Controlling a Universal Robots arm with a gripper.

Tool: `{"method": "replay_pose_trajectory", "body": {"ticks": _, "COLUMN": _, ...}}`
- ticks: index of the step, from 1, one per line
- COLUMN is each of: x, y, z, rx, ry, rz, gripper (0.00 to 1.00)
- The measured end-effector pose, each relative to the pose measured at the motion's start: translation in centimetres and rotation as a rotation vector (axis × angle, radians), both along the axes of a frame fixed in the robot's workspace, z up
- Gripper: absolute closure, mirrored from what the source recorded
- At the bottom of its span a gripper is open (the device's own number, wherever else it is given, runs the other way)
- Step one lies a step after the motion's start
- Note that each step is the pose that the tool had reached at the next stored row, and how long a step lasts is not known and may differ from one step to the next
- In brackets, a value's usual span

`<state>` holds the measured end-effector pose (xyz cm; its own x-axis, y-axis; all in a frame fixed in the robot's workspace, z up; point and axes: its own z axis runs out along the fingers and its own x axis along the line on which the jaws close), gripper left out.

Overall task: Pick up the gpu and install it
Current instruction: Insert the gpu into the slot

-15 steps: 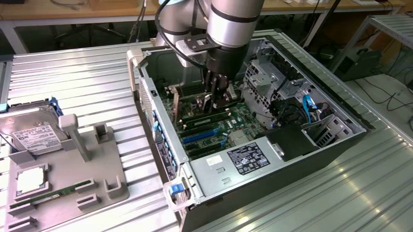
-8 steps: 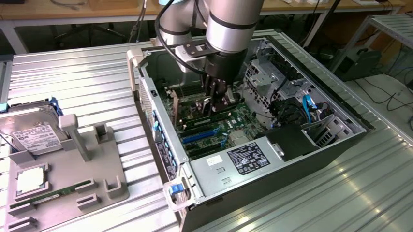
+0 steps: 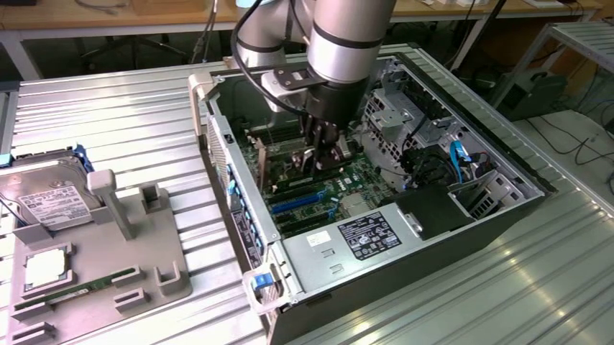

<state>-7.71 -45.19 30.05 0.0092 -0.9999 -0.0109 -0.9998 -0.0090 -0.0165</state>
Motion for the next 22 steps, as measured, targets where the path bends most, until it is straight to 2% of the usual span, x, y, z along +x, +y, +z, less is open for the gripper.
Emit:
{"method": "replay_pose_trajectory", "body": {"ticks": 5, "x": 0.0, "y": 0.0, "z": -0.93, "rx": 0.0, "ry": 0.0, "rz": 0.0, "gripper": 0.72}}
{"method": "replay_pose_trajectory", "body": {"ticks": 15, "x": 0.0, "y": 0.0, "z": -2.13, "rx": 0.0, "ry": 0.0011, "rz": 0.0, "gripper": 0.72}}
{"method": "replay_pose_trajectory", "body": {"ticks": 22, "x": -0.2, "y": 0.0, "z": -2.6, "rx": -0.0001, "ry": 0.0016, "rz": 0.0, "gripper": 0.72}}
